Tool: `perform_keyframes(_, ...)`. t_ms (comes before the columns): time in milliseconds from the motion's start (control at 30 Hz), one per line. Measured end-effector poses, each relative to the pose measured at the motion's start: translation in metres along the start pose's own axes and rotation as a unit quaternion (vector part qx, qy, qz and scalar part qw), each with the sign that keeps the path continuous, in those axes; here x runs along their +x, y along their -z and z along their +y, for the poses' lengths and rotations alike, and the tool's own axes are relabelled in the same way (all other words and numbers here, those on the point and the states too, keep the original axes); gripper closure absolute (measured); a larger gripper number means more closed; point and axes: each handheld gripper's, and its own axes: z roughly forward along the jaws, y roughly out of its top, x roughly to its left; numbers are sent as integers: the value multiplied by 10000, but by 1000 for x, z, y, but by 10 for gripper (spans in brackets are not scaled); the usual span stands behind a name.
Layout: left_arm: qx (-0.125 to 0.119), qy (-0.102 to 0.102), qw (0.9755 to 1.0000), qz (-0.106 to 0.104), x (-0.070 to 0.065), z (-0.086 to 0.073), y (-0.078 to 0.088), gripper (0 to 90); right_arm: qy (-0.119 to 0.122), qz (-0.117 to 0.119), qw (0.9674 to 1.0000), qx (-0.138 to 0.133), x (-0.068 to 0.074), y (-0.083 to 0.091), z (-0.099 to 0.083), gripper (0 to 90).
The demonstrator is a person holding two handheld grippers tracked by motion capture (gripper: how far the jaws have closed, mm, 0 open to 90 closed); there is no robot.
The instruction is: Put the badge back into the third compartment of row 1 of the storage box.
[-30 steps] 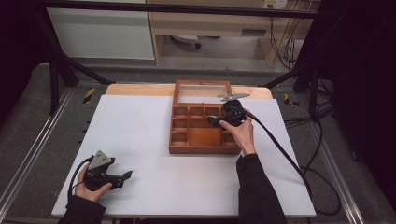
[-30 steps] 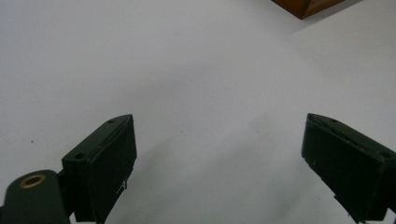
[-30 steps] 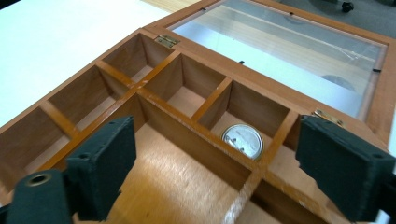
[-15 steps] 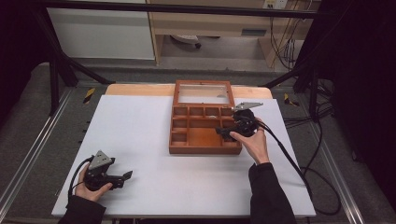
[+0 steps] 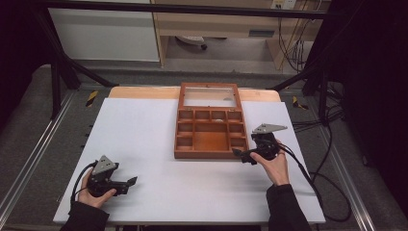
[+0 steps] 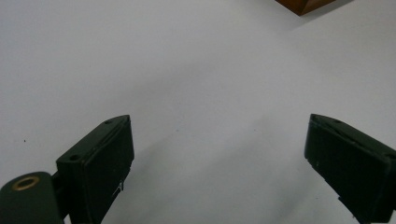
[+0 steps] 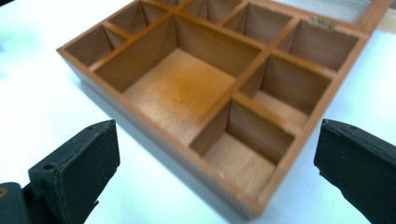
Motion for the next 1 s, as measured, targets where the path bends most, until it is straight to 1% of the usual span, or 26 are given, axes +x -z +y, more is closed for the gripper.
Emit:
perform_keyframes(100,5,1,10000,-3,0,0,0,76,-19,47,10000,-1,-1,5,-13,9)
perform_keyframes(167,9,-5,10000,-6,-1,0,-1,74,-74,71,9999,31,-2,8,-21,9)
perform_keyframes(433,25,-19,10000,-25,-1,0,-1,71,-92,62,9999,125,-4,19,-55,9)
perform_keyframes(467,25,-21,10000,-30,-1,0,-1,71,-130,67,9998,107,-4,20,-59,9)
perform_keyframes(500,32,-24,10000,-34,-2,0,-1,71,-112,65,9999,99,-5,22,-63,9)
perform_keyframes(633,19,-12,10000,-43,-3,0,-2,71,-176,167,9997,8,-7,27,-77,9)
perform_keyframes(700,41,-38,10000,-46,-3,0,-2,71,-211,174,9996,31,-8,29,-83,9)
perform_keyframes(800,51,-44,10000,-58,-3,0,-2,71,-199,156,9997,49,-10,32,-90,9)
perform_keyframes(867,63,-54,9999,-57,-3,0,-3,71,-250,188,9995,40,-11,32,-94,9)
perform_keyframes(900,60,-59,9999,-62,-4,0,-2,71,-231,187,9996,42,-10,32,-96,9)
perform_keyframes(1000,47,-59,9999,-74,-4,0,-2,72,-135,154,9996,180,-8,32,-99,9)
